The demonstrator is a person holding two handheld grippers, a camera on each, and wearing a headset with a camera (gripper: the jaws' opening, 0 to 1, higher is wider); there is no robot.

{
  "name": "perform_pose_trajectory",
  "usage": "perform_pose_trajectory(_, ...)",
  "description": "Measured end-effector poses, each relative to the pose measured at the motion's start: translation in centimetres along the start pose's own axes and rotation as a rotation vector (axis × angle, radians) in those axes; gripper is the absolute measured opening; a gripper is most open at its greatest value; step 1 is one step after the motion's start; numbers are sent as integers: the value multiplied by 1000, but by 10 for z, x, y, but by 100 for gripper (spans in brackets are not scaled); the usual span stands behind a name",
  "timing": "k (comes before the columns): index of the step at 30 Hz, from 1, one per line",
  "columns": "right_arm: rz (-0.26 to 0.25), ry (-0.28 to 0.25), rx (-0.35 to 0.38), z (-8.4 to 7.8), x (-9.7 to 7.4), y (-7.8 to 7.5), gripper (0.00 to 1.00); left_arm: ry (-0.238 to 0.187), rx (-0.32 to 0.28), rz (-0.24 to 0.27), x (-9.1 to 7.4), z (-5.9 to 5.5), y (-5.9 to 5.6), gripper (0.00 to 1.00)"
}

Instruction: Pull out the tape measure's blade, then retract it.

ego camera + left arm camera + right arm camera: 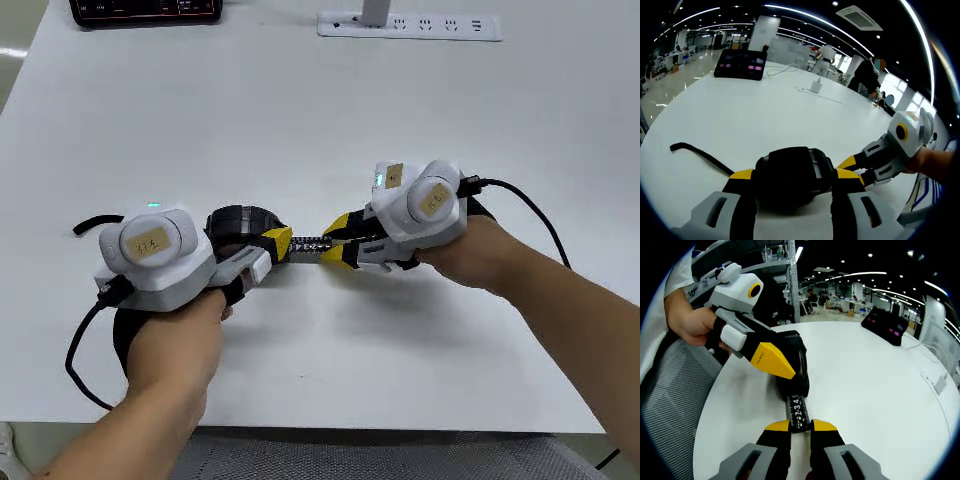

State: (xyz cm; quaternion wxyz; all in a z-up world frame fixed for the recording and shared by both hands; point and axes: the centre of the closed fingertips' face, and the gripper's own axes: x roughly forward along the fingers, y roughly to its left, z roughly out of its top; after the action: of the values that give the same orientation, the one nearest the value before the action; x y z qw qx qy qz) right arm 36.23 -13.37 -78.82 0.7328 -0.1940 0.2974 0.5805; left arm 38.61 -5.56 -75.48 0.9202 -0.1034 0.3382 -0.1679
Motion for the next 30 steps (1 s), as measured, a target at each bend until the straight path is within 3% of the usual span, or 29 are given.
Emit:
perform_pose_trajectory(19,16,-25,1,18,24,4,10,-1,-1,-3,0,0,0,55)
perform_pose_trajectory(30,13,-30,-5,18,26,4,11,-1,2,-2,0,0,0,56)
